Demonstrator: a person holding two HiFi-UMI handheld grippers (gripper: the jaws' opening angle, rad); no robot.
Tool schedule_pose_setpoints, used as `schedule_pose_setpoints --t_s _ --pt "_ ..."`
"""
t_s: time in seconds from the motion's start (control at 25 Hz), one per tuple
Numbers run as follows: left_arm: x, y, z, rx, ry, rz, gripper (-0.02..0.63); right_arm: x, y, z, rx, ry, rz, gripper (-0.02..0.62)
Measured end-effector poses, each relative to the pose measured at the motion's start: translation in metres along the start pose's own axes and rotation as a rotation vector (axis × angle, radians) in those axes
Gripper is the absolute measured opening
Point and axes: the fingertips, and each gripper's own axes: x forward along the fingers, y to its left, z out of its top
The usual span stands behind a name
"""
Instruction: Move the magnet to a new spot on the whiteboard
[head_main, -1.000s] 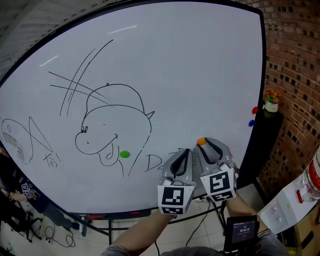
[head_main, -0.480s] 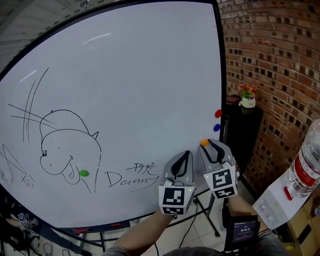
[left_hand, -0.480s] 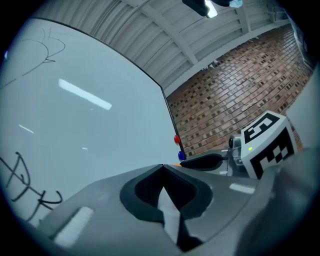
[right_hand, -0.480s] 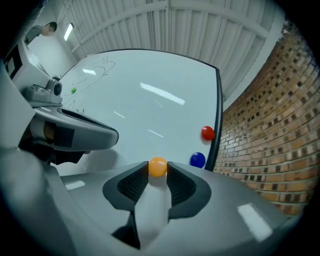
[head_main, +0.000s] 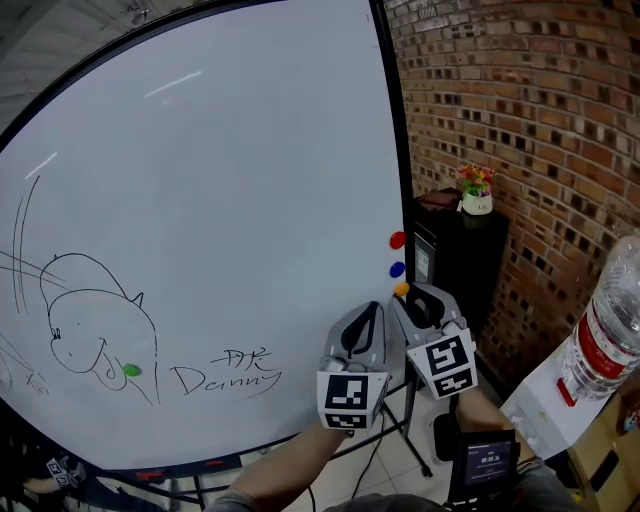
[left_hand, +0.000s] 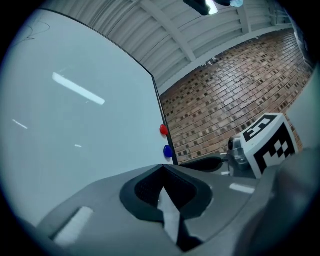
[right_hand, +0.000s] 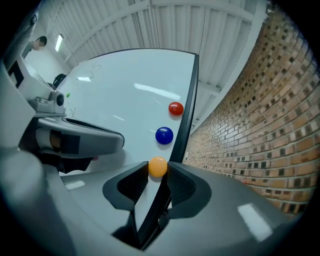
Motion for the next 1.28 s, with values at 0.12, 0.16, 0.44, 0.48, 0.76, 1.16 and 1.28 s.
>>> schedule_pose_setpoints --t_s 0.12,0.16,0.44,0.48,0.76,1.16,1.28 --pt "0.006 -0.001 -0.003 0.003 0.003 0.001 -0.005 0.001 0.002 0.003 -0.002 -0.02 0.024 0.126" --pt "0.007 -0.001 -0.003 0.004 0.004 0.001 -0.005 0.001 0.003 0.004 -0.007 -0.021 0.027 0.126" --pt "0.007 -0.001 -0.005 0.003 0.01 -0.002 -0.004 0.004 0.003 0.003 -0.015 -0.014 0.028 0.132" --pt "0.006 -0.001 -0.004 0.004 0.009 -0.002 -0.003 0.003 0.003 0.003 -0.019 -0.01 0.025 0.133" --pt "-0.008 0.004 0.005 0.004 -0.005 -0.003 -0.003 -0.009 0.008 0.017 -0.045 -0.025 -0.013 0.141" --pt "-0.064 0.037 0.022 0.024 -0.009 0.054 -0.005 -0.022 0.077 0.068 -0.072 -0.116 0.016 0.038" --pt "-0.088 0.058 0.027 0.039 0.006 0.091 -0.005 -0.019 0.108 0.087 -0.074 -0.138 0.041 0.006"
